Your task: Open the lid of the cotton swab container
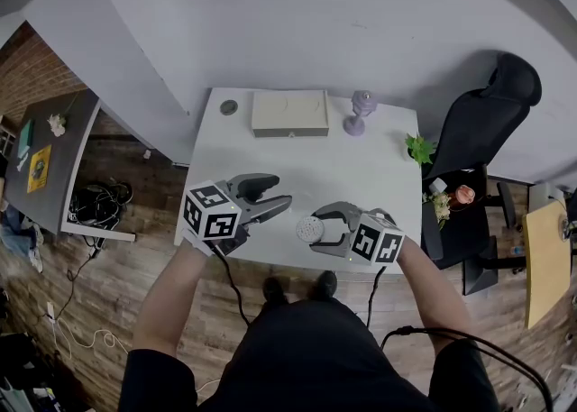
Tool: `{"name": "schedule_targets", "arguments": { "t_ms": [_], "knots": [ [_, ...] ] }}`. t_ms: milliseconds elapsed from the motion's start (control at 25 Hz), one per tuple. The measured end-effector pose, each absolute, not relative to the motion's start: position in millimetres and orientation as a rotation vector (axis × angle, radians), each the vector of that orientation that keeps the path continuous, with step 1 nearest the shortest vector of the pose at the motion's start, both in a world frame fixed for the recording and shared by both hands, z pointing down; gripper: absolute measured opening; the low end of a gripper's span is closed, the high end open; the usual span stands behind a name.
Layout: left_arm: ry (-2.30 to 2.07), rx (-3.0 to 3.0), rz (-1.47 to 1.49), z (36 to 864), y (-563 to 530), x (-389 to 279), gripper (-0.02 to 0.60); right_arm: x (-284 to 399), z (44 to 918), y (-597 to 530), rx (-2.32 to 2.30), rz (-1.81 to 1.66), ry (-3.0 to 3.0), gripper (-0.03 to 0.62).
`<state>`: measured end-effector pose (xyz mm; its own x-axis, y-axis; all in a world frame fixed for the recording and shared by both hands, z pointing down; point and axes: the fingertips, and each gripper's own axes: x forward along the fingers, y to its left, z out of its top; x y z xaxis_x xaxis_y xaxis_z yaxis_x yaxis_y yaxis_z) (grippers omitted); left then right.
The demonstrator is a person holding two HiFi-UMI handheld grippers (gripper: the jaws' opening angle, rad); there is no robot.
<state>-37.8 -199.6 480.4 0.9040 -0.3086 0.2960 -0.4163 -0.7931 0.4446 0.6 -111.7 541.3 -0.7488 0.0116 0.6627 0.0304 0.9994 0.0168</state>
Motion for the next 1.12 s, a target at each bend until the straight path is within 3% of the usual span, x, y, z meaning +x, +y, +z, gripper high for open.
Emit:
{"name": "schedule_targets", "arguments": {
  "t_ms": [440, 1120],
  "knots": [
    [-0.765, 2.596, 0.054, 427, -210, -72, 0.235, 12, 516, -141, 0.205, 0.125, -2.574, 0.245],
    [-1.029, 2.382, -0.152, 444, -178, -116, 0.235, 20, 444, -163, 0.511, 0.063, -2.705, 0.245]
  ]
}}
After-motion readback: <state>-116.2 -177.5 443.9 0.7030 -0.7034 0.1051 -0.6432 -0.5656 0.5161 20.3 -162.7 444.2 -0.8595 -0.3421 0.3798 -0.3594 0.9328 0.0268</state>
